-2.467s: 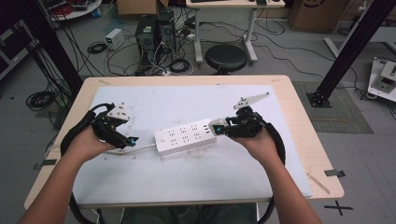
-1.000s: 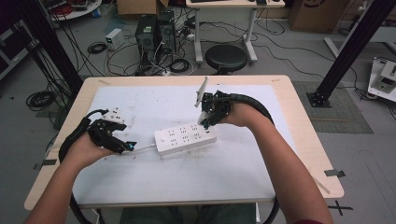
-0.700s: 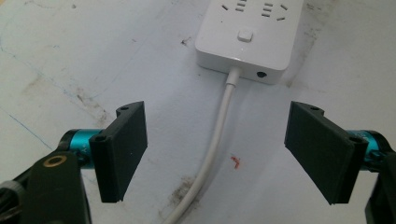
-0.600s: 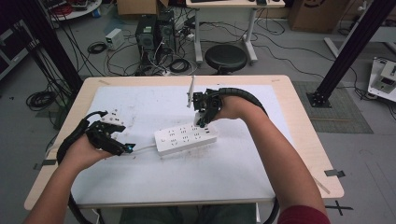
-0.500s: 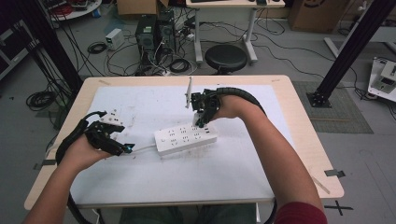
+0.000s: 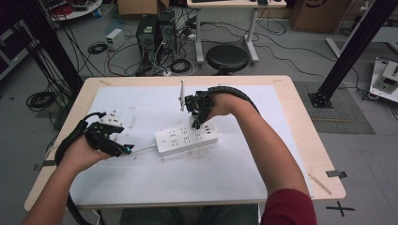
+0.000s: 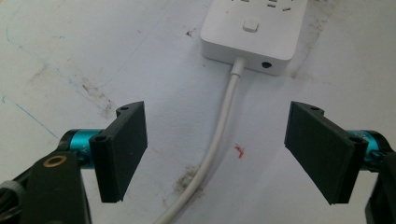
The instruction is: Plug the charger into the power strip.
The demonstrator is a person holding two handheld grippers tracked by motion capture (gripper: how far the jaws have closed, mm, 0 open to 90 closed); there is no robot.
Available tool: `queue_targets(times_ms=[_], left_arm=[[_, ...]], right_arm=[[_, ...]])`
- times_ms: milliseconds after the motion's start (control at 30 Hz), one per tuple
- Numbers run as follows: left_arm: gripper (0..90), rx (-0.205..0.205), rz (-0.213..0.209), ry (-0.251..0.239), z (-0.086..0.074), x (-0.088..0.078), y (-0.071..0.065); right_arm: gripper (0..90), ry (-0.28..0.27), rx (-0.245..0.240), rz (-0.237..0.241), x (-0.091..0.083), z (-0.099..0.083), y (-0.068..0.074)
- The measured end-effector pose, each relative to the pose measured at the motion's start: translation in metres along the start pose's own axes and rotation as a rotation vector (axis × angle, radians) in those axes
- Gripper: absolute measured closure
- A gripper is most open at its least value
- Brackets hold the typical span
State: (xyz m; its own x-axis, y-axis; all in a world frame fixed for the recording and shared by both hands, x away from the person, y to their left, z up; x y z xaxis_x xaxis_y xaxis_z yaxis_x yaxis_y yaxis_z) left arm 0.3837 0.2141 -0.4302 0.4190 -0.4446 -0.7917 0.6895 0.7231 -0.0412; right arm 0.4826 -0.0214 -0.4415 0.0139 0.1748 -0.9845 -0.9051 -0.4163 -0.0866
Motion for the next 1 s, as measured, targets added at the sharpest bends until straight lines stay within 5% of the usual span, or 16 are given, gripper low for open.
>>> queue_targets(times_ms=[267, 500, 867, 1000], left_arm=[[21.3, -0.002, -0.002, 0.004, -0.002, 0.002, 0.001], [21.3, -0.002, -0.004, 0.000, -0.001, 0.002, 0.001], [21.2, -0.001, -0.010, 0.000, 0.002, 0.007, 0.000], [21.2, 0.012, -0.007, 0.013, 0.002, 0.009, 0.000]], right_arm=[[63.5, 0.034, 0.010, 0.016, 0.009, -0.002, 0.000], [63.8, 0.061, -0.044, 0.004, 0.018, -0.005, 0.001], [64.0, 0.017, -0.050, -0.031, 0.020, -0.005, 0.002], [64.0, 0.026, -0.040, -0.005, 0.020, -0.005, 0.001]])
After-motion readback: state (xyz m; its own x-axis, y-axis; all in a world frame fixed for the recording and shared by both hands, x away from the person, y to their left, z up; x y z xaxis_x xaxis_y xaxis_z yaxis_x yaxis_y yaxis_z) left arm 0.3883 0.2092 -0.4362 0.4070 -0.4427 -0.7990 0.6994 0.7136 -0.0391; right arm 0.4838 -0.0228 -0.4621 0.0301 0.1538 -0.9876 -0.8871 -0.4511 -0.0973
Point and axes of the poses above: each handheld gripper's, and its own axes: x roughly forward along the jaws, z roughly out of its top, y roughly to its left, the point moved 10 cm from there along x, roughly forward along the jaws, and after that the axes turned 12 degrees about -x, right-handed, at the moved point
